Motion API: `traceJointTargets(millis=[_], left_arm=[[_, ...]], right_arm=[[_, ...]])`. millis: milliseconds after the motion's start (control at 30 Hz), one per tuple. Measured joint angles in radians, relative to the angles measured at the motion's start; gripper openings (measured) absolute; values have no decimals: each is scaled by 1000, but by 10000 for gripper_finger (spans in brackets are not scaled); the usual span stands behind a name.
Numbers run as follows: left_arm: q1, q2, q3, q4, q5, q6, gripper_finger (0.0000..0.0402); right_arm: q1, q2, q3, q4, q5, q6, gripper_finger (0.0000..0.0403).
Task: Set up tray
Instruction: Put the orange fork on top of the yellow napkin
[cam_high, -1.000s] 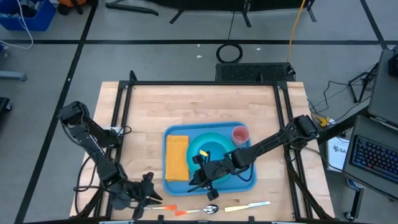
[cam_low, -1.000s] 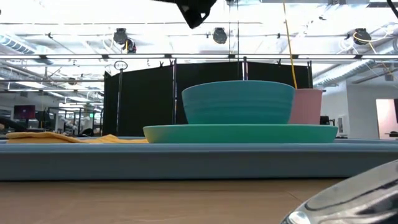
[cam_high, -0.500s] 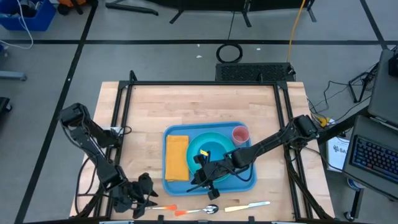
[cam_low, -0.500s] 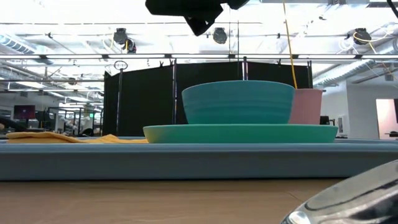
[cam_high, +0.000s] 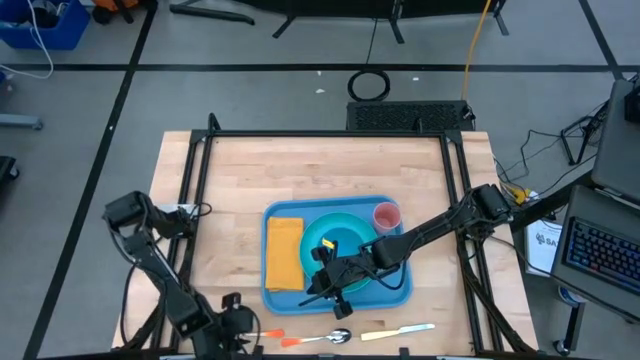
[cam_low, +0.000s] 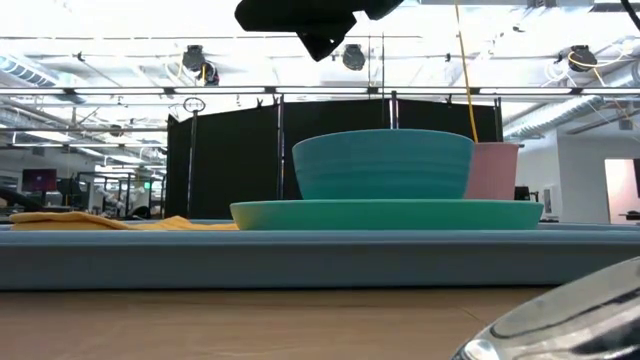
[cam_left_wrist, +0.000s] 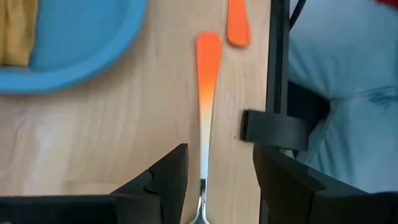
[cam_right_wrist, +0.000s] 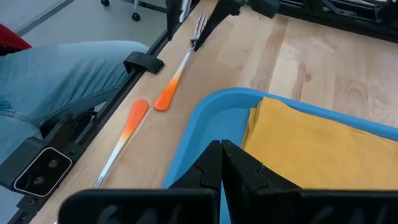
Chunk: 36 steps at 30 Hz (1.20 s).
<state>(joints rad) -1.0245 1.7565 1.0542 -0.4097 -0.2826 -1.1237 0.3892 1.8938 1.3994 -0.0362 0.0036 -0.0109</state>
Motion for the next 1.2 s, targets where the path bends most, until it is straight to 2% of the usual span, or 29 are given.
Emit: traceJointTargets(millis=[167, 467, 1200], left_arm=[[1, 37, 45, -6, 11, 24, 184], [3, 88, 44, -34, 47, -18, 184], [6, 89, 43, -58, 45, -24, 184]], right_arm=[[0, 0, 0, -2, 0, 0, 0], [0, 0, 0, -2, -1, 0, 0], [-1, 0, -1, 1, -1, 0, 0]])
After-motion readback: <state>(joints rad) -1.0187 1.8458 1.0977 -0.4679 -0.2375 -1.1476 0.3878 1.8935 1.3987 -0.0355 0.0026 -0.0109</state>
